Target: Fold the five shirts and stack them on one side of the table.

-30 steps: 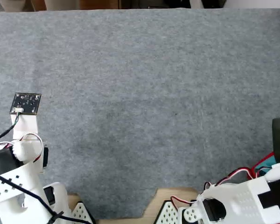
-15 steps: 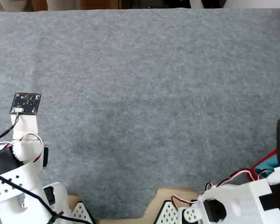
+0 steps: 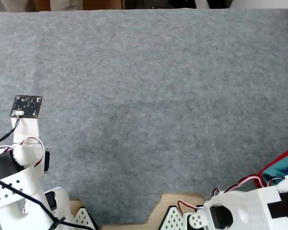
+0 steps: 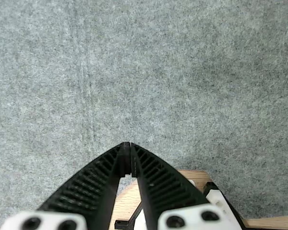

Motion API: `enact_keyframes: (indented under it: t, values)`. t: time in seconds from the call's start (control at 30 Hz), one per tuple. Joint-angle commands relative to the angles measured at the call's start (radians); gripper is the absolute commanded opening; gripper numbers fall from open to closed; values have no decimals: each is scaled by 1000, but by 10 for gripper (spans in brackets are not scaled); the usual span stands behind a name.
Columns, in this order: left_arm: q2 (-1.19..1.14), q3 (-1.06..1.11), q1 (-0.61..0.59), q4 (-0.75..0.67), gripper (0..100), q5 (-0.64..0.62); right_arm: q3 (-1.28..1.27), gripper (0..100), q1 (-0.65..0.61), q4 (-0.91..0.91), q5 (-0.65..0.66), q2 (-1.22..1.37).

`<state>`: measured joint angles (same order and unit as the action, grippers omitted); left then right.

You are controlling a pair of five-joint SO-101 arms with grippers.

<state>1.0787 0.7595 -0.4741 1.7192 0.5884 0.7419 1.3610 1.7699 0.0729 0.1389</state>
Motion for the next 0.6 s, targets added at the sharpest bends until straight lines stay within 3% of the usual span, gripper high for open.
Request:
enact_keyframes:
  t: [0.0,0.4,0.57]
  values:
    - [8,-2,9,-5,20,-2,47,8,28,12,-6,-76]
    - [8,2,9,-5,19,-5,-171,7,128,-43,5,-73]
    - [8,6,9,-20,19,-5,-282,7,168,-81,95,-73]
